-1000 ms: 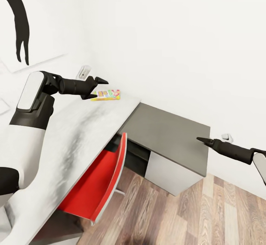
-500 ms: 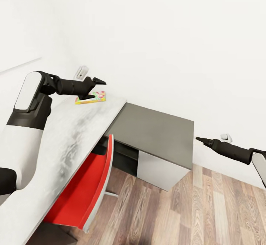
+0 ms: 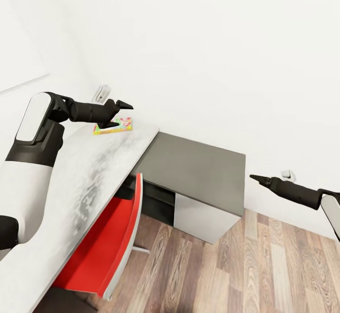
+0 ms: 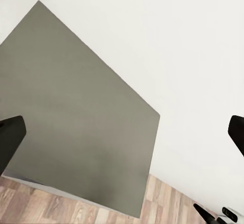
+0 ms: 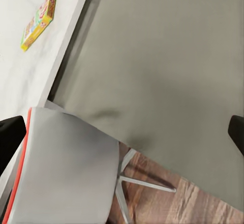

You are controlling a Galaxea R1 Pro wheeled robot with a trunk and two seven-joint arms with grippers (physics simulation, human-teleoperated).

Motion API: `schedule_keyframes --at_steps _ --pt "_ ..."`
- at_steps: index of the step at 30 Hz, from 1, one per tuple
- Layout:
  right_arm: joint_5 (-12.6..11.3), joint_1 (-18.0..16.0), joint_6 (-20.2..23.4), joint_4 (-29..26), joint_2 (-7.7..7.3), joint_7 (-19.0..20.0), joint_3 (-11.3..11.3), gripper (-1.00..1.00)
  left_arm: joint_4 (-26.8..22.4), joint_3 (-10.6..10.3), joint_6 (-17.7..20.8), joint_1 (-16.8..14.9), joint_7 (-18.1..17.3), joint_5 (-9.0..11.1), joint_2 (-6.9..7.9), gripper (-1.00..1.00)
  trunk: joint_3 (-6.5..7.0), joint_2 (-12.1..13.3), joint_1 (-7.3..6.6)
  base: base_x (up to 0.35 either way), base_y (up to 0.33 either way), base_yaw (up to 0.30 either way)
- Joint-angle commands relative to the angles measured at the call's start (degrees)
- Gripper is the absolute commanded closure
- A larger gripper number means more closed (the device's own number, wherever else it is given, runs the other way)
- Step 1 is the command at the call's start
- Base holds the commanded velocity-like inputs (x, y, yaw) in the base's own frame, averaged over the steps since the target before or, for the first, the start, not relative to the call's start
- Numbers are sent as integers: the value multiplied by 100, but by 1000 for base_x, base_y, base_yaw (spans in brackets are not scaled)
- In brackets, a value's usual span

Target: Put all the toys in the child's room - the three board games (two on the bed and one on the table), the two jigsaw puzzles on the table, and the tennis ball on the table - inside the toy box on the table in the child's room.

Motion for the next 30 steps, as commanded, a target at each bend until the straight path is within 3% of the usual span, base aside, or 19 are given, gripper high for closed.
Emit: schedule_keyframes --at_steps 1,15,30 --pt "-1 -4 33 -19 4 15 -7 -100 -3 -9 -5 1 59 55 9 -100 -10 -10 4 149 0 -13" --pt "-1 1 44 -155 93 15 -7 -100 -3 -8 -5 33 64 53 26 -100 -10 -10 4 217 -33 -5" --pt "-1 15 53 -202 123 16 -7 -100 -3 -8 -6 38 65 53 48 -100 -10 -10 4 54 -13 -1"
